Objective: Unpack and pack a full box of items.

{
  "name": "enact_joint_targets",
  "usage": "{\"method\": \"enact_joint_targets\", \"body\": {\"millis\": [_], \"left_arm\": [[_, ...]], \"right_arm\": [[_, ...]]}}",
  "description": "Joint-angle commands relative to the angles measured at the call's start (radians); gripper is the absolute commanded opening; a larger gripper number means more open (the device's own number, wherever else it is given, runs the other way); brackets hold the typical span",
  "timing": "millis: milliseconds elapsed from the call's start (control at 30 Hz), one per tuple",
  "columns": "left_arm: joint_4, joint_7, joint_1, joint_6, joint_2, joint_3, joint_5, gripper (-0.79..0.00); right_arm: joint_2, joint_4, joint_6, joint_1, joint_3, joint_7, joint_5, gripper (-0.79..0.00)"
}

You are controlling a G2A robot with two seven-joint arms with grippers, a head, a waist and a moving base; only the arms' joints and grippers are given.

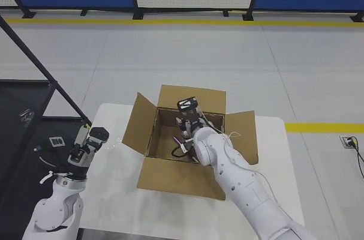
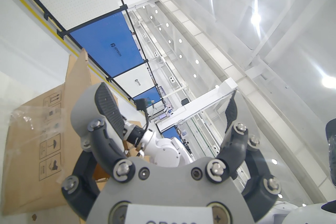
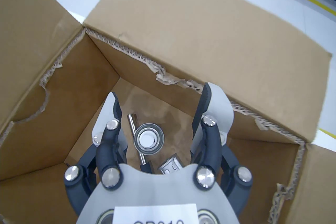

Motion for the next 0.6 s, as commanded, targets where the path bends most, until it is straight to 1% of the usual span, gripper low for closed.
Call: {"method": "enact_joint_targets", "body": {"millis": [0,100,133,167,300,500,567], "left_arm": [[0.008,-0.002,-0.005,0.02,0.0,0.005,0.019,0.0],[0.022,-0.009,-0.012,0.054,0.001,0.013,0.045,0.0],[0.026,-0.027,-0.015,0.075,0.003,0.017,0.055,0.0],[0.029,-0.044,-0.018,0.09,0.005,0.018,0.072,0.0],[0.04,-0.09,-0.022,0.101,0.008,0.03,0.105,0.0],[0.051,-0.085,-0.04,0.112,0.006,0.062,0.107,0.0],[0.053,-0.091,-0.048,0.116,0.004,0.081,0.109,0.0]], "right_arm": [[0.023,-0.158,-0.009,-0.073,0.048,0.022,-0.034,0.0],[0.049,-0.373,-0.002,-0.188,0.12,0.063,-0.067,0.0],[0.054,-0.43,0.054,-0.222,0.147,0.096,-0.077,0.0],[0.056,-0.466,0.089,-0.238,0.152,0.124,-0.101,0.0],[0.056,-0.466,0.089,-0.238,0.152,0.124,-0.101,0.0],[0.056,-0.466,0.089,-0.238,0.152,0.124,-0.101,0.0],[0.057,-0.469,0.077,-0.252,0.167,0.105,-0.072,0.0]]}}
